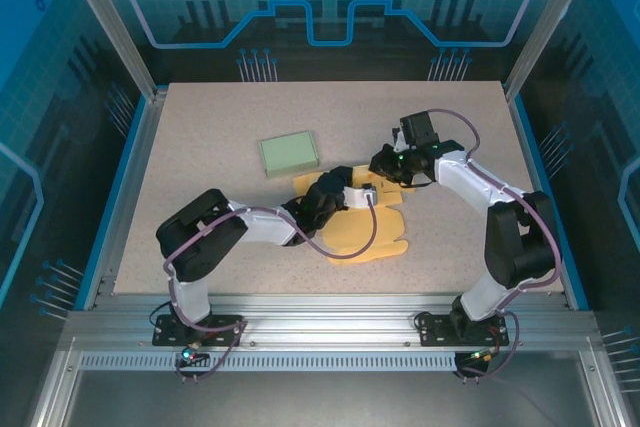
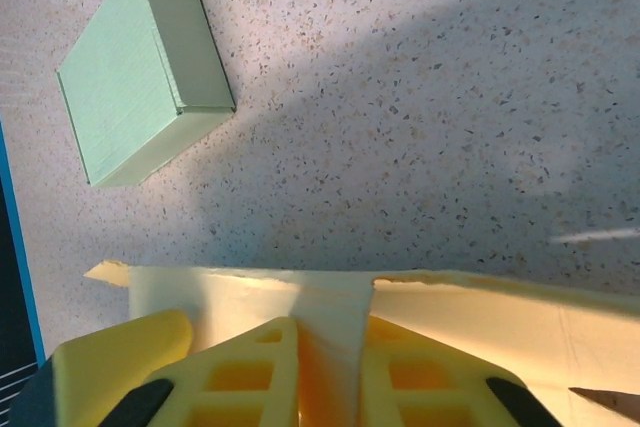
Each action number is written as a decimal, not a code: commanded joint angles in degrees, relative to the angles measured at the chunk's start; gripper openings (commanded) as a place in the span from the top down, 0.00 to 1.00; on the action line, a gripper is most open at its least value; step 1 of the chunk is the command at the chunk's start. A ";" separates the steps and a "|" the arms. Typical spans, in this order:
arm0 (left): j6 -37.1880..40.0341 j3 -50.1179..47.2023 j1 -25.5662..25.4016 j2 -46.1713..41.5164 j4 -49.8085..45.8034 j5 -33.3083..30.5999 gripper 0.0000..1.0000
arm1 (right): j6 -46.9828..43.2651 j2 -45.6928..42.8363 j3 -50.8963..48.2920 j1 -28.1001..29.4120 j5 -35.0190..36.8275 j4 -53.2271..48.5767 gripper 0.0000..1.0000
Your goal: Fold the paper box
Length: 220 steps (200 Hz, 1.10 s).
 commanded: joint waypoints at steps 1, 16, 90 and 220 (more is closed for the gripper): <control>-3.39 -1.58 1.83 -4.23 -2.44 3.04 0.74 | -2.68 1.69 0.78 -0.03 2.89 -2.17 0.85; -4.73 -2.47 3.09 -5.91 -4.73 4.38 0.71 | -2.85 1.72 0.69 -0.12 3.07 -2.36 0.86; -5.25 -6.06 7.03 -7.92 -3.41 3.50 0.81 | -2.87 1.19 0.51 -0.44 2.20 -2.62 0.86; -4.27 -6.61 6.17 -5.95 3.67 2.28 1.00 | -5.50 -18.75 -13.32 -8.64 3.41 -5.50 0.47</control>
